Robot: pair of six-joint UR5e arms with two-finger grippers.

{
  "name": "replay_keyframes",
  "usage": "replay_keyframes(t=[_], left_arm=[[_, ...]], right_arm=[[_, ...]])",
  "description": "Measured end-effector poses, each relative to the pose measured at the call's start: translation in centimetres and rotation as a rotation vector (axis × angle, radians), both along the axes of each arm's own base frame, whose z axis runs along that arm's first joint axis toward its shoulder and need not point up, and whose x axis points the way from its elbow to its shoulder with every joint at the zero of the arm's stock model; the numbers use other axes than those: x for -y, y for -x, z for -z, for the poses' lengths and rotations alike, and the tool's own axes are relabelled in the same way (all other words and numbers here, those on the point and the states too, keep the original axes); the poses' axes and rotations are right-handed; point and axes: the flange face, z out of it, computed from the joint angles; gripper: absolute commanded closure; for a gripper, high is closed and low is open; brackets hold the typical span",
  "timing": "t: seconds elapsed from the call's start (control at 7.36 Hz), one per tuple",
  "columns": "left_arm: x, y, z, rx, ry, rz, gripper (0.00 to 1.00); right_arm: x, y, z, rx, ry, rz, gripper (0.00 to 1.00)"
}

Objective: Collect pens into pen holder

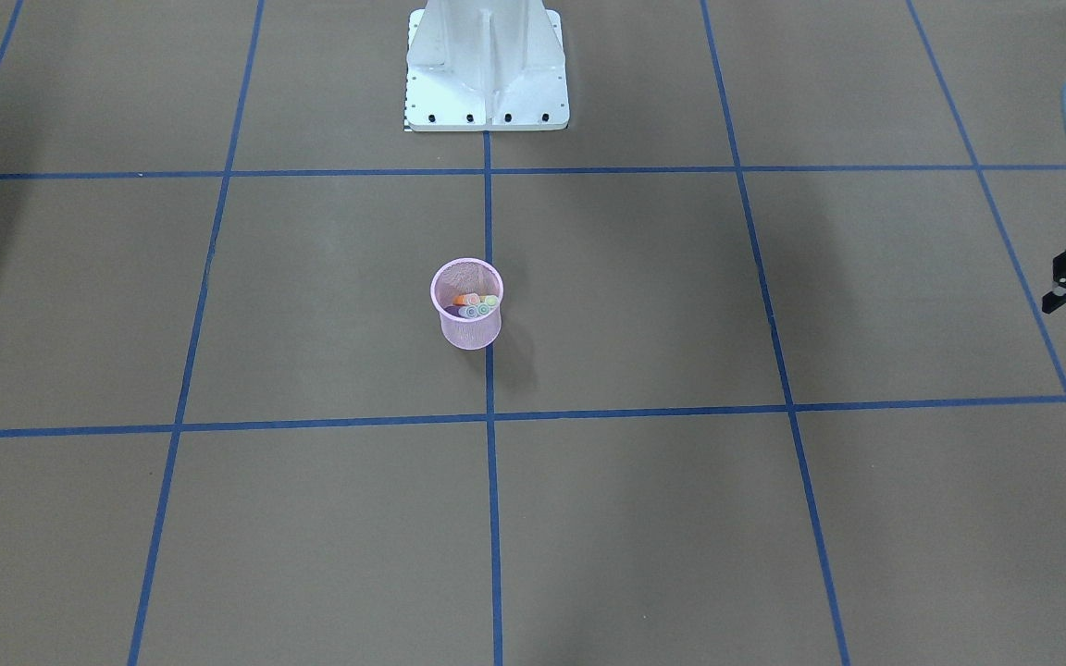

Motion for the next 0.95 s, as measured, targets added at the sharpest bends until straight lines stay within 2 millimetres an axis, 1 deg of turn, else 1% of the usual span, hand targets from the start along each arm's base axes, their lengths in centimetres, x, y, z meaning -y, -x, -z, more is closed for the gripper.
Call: replay_keyframes(t=[0.27,0.41,0.54,0.68,0.82,0.95], left_arm=[[-2.6,4.3,-4.8,0.021,0.032,0.021,0.0],[-4.4,5.8,-7.6,0.04,0.053,0.02,0.0],[-6.3,6.7,-10.3,0.071,0.092,0.029,0.0],[-7.7,7.2,-12.1,0.102,0.128,0.047,0.0],[-8.8,7.5,-13.3,0.116,0.16,0.067,0.0],[-10.1,7.7,-14.0,0.12,0.177,0.079,0.0]], right_arm=[[-0.4,0.1,-0.5,0.012,0.019,-0.001,0.0],[-0.5,0.1,-0.8,0.014,0.025,-0.002,0.0],[-0.5,0.1,-1.0,0.013,0.03,-0.004,0.0],[-0.5,0.1,-1.0,0.012,0.031,-0.006,0.0],[-0.4,0.1,-0.9,0.012,0.03,-0.007,0.0],[-0.3,0.1,-0.9,0.013,0.029,-0.008,0.0]])
